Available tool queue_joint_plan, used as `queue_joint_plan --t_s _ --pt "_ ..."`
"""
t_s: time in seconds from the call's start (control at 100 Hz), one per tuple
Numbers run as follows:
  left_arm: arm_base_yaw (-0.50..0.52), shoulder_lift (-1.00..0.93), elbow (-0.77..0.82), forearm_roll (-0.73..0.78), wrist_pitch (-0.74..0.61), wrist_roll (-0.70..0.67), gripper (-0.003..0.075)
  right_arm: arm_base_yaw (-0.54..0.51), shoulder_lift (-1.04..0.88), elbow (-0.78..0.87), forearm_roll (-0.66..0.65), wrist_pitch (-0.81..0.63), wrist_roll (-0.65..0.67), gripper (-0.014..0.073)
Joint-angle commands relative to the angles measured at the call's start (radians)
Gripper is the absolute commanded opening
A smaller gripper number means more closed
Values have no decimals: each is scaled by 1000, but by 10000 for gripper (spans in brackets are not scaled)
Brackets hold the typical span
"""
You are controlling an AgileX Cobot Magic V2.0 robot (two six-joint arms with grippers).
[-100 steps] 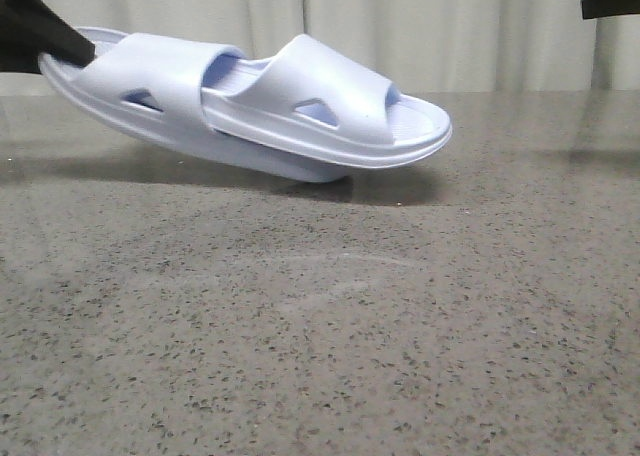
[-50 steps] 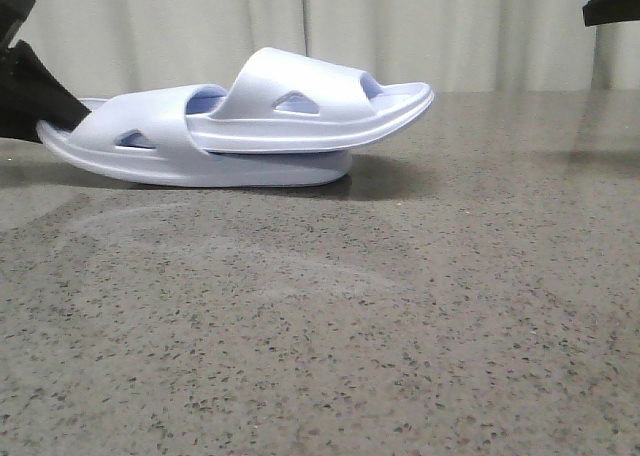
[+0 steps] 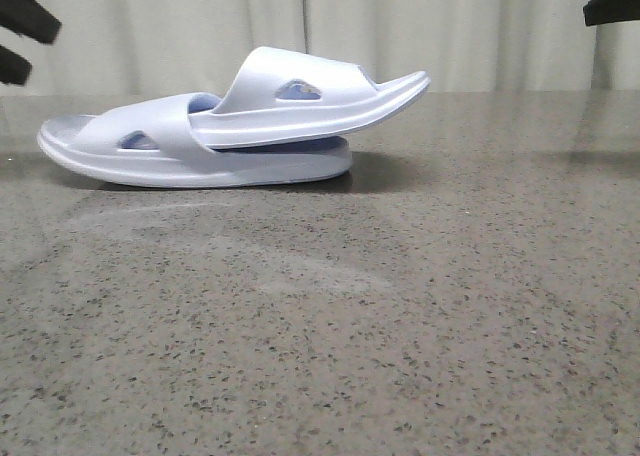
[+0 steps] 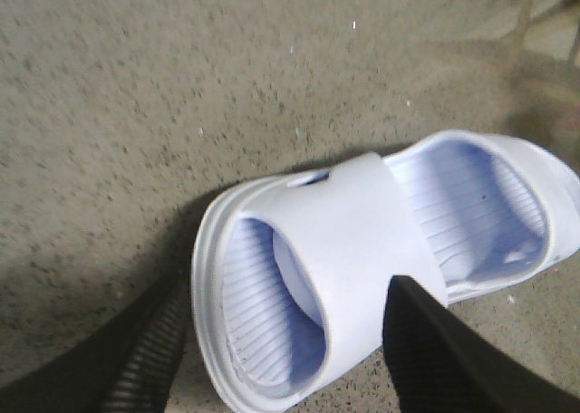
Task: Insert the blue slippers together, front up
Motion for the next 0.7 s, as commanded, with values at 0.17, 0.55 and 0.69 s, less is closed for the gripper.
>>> queue_joint_plan --t_s 0.17,0.55,0.69 --pt "59 -223 -51 -71 64 7 365 13 -97 -29 67 113 -4 137" --pt "-140 -457 -29 -26 -293 49 15 246 -320 55 -33 -268 -8 -97" --pt "-275 -567 68 59 -572 49 15 350 -434 120 -94 -488 -9 -97"
